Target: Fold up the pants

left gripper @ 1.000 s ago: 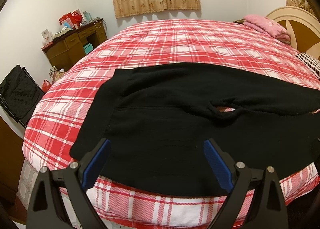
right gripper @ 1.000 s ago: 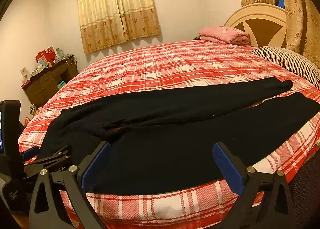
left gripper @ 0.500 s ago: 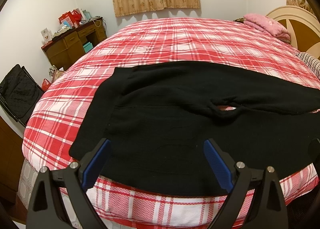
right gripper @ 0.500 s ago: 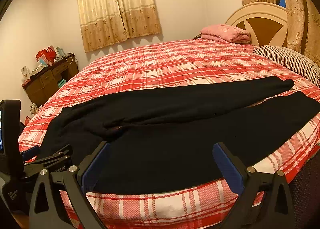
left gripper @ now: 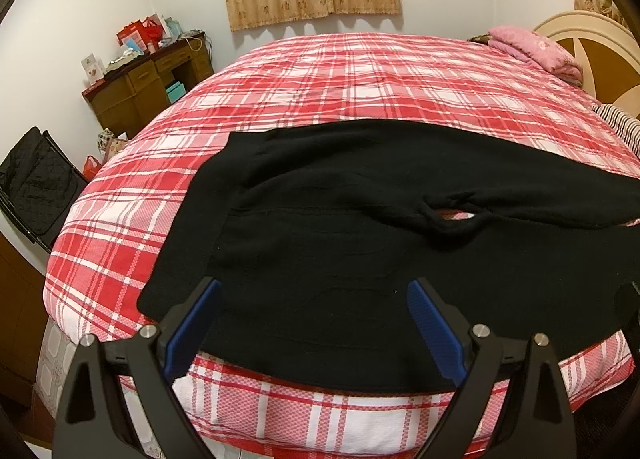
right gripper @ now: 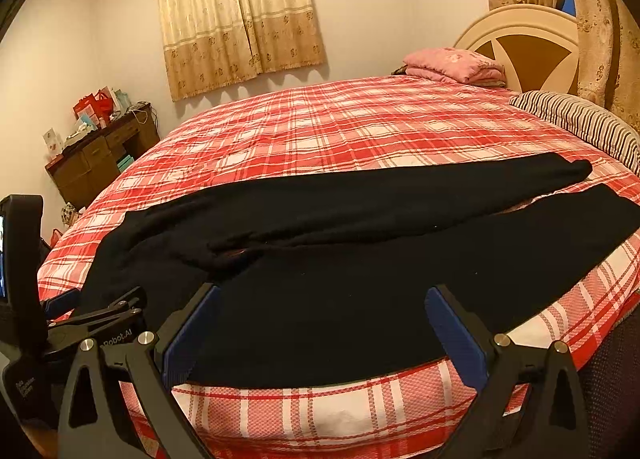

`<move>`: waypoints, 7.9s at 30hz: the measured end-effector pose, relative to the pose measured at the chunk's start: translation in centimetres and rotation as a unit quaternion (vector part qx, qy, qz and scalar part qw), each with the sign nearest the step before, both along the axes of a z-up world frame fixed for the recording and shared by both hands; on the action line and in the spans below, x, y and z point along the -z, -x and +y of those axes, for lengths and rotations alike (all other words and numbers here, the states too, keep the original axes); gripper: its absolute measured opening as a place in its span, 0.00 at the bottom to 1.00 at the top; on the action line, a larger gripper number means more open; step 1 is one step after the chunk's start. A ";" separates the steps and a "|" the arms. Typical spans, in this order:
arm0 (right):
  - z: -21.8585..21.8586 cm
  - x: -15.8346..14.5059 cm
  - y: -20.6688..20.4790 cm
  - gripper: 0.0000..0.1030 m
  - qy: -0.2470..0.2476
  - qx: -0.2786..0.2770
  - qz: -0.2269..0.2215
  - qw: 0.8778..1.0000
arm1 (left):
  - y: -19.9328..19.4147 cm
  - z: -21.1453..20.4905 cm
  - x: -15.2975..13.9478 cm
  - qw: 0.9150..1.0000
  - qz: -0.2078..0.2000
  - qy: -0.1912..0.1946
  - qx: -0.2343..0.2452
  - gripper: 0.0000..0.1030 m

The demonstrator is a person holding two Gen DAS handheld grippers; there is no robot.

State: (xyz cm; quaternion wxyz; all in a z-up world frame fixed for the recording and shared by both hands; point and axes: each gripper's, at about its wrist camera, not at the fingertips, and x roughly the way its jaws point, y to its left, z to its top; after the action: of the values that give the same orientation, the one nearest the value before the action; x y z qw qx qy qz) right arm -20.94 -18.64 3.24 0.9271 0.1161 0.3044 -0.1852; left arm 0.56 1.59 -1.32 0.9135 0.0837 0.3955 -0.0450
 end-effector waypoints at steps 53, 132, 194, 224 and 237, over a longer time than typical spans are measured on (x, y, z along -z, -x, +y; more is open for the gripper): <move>-10.7 3.7 -25.0 0.80 -0.009 -0.219 0.142 0.965 | -24.5 7.3 3.6 0.984 0.130 0.062 0.103 0.32; 17.3 1.1 -26.2 0.03 -0.079 -0.506 0.014 0.859 | -3.2 20.6 0.7 0.992 -0.035 0.105 -0.064 0.61; -42.5 5.7 -25.0 0.72 -0.150 0.206 0.222 0.941 | -1.5 -8.3 0.9 0.953 0.033 0.088 0.288 0.65; -38.4 -2.3 5.4 0.01 -0.148 0.165 -0.044 0.974 | -0.9 -7.8 1.0 0.954 0.047 0.100 0.280 0.65; -30.2 -2.2 -9.8 0.62 0.133 -0.022 0.142 0.981 | 0.9 -9.3 1.1 0.952 0.043 0.087 0.290 0.65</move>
State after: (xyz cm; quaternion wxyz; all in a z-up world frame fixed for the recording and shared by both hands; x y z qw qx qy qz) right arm -11.12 -48.80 5.43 0.8853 -0.0420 0.4083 -0.2184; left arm -0.29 -7.69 -2.44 0.8471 0.1132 0.3872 -0.3459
